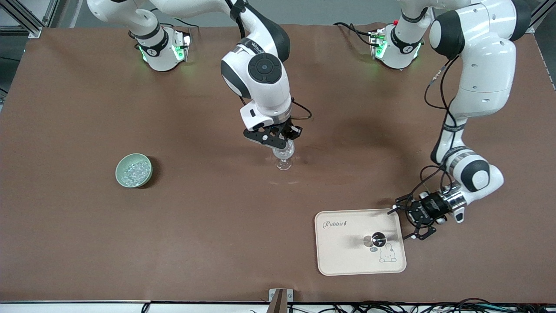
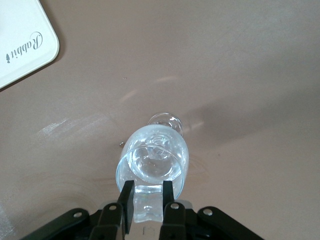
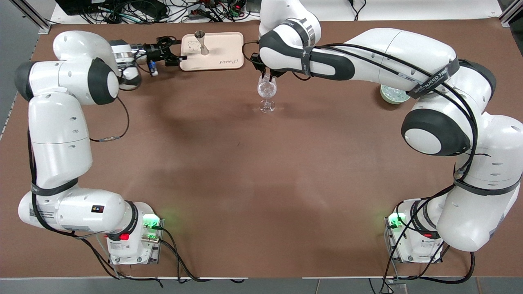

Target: Pour wine and add ice with both arms

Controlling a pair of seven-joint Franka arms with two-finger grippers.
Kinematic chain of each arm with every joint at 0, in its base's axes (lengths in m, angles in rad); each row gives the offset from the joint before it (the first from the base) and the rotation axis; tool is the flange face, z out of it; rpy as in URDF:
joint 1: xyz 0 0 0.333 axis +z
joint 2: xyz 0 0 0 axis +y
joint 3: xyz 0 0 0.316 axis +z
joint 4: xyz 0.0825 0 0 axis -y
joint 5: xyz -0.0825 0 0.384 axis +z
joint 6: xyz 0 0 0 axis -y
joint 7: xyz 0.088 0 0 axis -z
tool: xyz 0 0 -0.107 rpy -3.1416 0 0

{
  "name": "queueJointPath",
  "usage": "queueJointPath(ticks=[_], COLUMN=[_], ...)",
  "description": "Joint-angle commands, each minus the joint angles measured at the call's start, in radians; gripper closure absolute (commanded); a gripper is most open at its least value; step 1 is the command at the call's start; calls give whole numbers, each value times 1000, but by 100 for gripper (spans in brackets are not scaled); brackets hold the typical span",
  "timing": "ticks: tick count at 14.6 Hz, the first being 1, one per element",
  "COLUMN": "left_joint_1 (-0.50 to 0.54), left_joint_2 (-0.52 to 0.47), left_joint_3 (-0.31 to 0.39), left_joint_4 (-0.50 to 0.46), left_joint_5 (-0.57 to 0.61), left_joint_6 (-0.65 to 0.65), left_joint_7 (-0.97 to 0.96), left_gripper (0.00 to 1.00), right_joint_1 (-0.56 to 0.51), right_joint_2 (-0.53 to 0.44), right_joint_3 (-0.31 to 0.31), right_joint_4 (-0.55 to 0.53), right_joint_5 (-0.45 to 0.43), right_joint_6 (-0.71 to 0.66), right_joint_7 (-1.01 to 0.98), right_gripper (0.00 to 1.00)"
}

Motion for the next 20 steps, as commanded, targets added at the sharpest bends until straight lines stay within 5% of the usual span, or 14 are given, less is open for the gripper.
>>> queueJointPath(ticks=[1,7,10,15,20], left_joint_1=[-4,-6,-18,-20,-6], left_joint_2=[-59,-136,-180,-298,-425], left_joint_3=[85,230,283,293,245], left_joint_4=[-19,185,285,377,400], left_joint_5=[144,460,555,667,882], left_joint_6=[-127,-391,-417,-363,-360], left_joint_7=[0,-40,-49,-45,170], left_gripper=[0,0,0,0,0], right_joint_1=[7,9,6,-75,-207], right_joint_2=[13,13,13,-30,-165], right_joint_3=[-5,-5,-4,-13,-45], right_joint_4=[20,22,30,71,51], right_joint_5=[-16,-15,-15,-65,-179], right_joint_6=[0,0,0,-34,-156], right_joint_7=[18,18,9,-58,-150], right_gripper=[78,59,52,10,0])
